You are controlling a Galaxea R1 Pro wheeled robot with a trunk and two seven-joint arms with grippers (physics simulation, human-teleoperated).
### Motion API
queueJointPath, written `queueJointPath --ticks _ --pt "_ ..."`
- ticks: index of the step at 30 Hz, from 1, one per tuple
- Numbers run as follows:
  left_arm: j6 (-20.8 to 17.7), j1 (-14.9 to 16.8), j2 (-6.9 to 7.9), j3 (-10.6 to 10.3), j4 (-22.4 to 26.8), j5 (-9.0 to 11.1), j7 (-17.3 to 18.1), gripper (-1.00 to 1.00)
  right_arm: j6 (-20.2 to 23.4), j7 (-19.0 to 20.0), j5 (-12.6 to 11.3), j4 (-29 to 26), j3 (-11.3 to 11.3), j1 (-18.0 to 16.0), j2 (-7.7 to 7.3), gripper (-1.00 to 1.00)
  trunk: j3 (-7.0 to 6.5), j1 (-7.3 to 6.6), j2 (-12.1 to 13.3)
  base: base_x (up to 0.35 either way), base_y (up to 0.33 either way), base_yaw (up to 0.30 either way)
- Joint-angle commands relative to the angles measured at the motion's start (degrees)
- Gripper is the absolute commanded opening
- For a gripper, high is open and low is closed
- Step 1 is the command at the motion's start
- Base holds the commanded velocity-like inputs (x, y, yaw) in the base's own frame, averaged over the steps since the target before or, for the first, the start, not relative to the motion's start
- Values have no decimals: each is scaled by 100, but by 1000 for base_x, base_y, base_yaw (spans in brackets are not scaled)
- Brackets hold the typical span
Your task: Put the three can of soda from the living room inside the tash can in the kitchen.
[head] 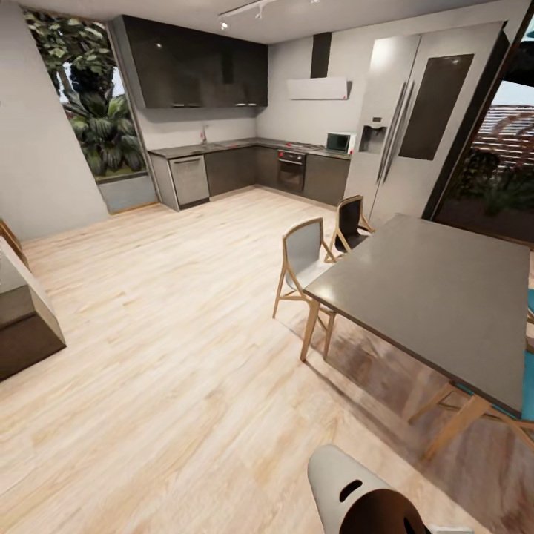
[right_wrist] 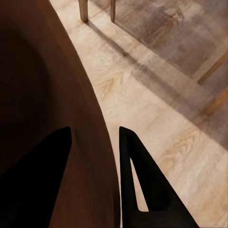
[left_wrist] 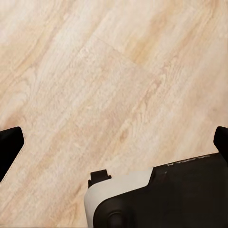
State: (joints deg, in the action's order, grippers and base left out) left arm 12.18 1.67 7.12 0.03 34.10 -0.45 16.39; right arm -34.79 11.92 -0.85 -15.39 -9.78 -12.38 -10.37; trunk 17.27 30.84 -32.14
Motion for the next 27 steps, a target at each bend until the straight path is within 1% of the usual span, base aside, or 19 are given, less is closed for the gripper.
queueJointPath --ticks 1,9,27 --pt "1 0 0 1 0 2 -1 100 -2 35 -2 -8 -23 -2 0 -100 1 0 0 155 44 38" --pt "6 0 0 18 0 18 -5 100 -2 37 7 -8 -12 -2 0 -100 4 0 0 48 14 44" --pt "21 0 0 15 0 10 -5 100 -2 32 15 -2 -7 -2 19 -100 4 0 0 1 0 230"
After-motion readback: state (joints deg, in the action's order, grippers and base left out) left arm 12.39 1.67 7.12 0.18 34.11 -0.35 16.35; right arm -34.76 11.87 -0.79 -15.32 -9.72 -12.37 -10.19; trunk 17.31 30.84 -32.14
